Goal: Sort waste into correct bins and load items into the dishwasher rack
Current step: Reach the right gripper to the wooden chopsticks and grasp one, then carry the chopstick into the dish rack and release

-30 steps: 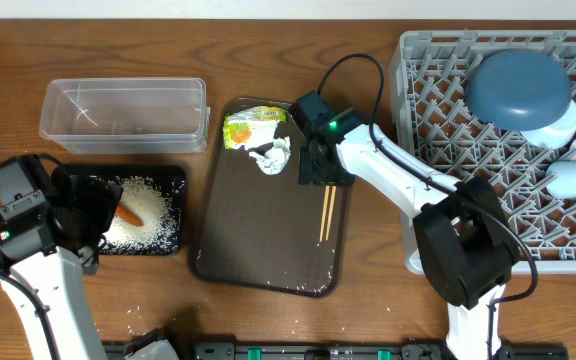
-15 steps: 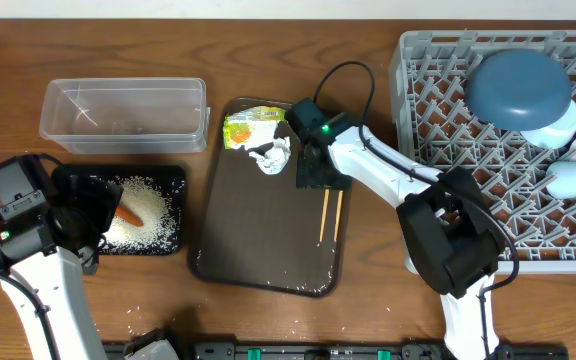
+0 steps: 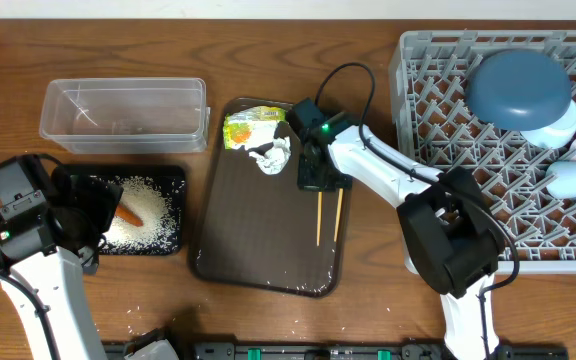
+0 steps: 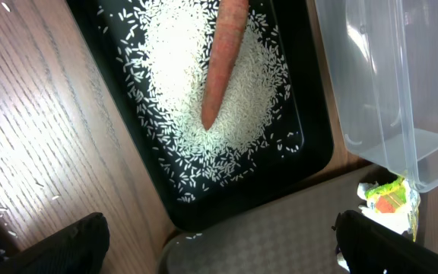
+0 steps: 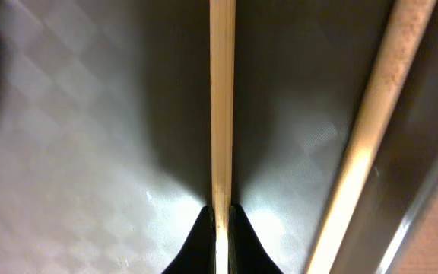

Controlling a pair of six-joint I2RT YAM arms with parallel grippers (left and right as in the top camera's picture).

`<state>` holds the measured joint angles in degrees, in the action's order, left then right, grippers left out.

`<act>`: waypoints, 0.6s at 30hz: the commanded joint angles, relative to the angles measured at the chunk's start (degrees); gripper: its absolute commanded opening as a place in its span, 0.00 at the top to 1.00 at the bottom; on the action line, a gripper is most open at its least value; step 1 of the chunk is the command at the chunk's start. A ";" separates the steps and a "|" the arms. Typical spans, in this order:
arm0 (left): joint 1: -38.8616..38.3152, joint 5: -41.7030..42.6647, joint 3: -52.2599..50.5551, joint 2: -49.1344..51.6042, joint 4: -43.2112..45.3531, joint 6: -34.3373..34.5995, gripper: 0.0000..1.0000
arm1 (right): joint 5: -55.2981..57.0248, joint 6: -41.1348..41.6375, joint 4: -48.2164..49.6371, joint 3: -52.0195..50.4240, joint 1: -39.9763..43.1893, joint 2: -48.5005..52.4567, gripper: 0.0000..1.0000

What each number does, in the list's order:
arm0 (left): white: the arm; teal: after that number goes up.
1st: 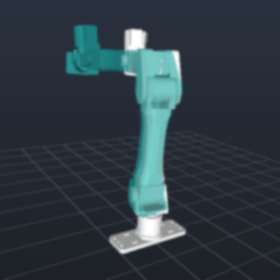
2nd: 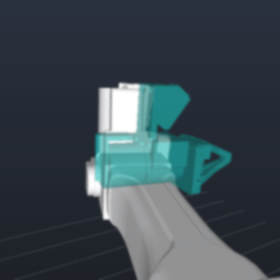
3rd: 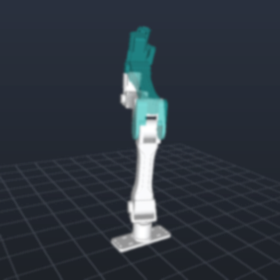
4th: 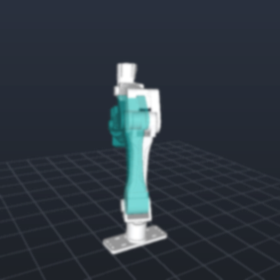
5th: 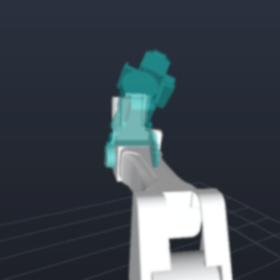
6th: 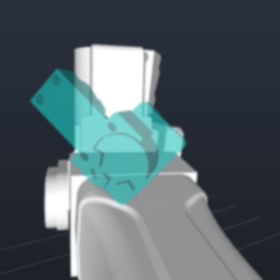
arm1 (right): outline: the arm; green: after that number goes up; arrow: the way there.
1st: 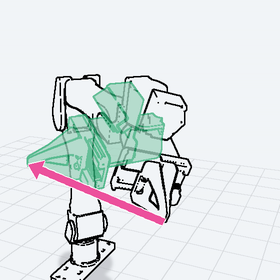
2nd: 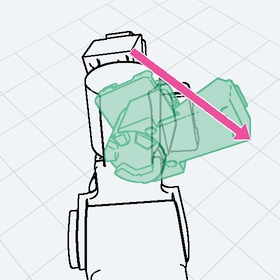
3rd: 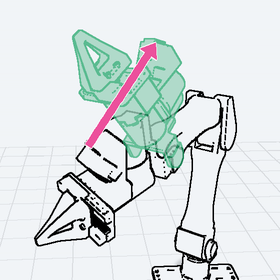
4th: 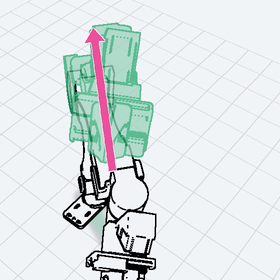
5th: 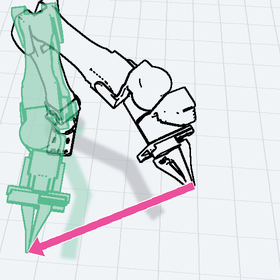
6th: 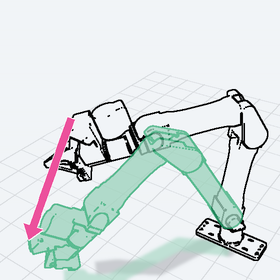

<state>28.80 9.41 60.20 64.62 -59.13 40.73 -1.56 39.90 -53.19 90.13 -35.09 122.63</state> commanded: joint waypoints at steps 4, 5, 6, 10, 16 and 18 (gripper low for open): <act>0.22 -0.96 1.16 0.11 -0.20 0.50 0.03 | -3.08 -7.61 -4.24 10.64 5.86 -10.82 0.99; 0.22 -0.96 1.16 0.11 -0.20 0.50 0.03 | -3.08 -9.64 -5.16 12.70 7.32 -12.92 0.99; 0.24 -0.94 1.16 0.11 -0.17 0.50 0.03 | -3.23 -12.15 -5.75 14.45 8.74 -14.93 0.99; 0.24 -0.94 1.16 0.11 -0.17 0.50 0.03 | -3.15 -25.75 -5.88 17.46 14.19 -21.75 0.99; 0.24 -0.94 1.16 0.11 -0.17 0.50 0.03 | -0.79 -35.34 -9.70 17.38 23.87 -26.18 0.99; 0.24 -0.96 1.16 0.11 -0.17 0.50 0.03 | -0.87 -35.32 -10.05 16.06 26.51 -25.75 0.99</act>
<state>28.80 9.41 60.20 64.62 -59.13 40.73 -3.31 10.00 -62.63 108.38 -11.44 93.78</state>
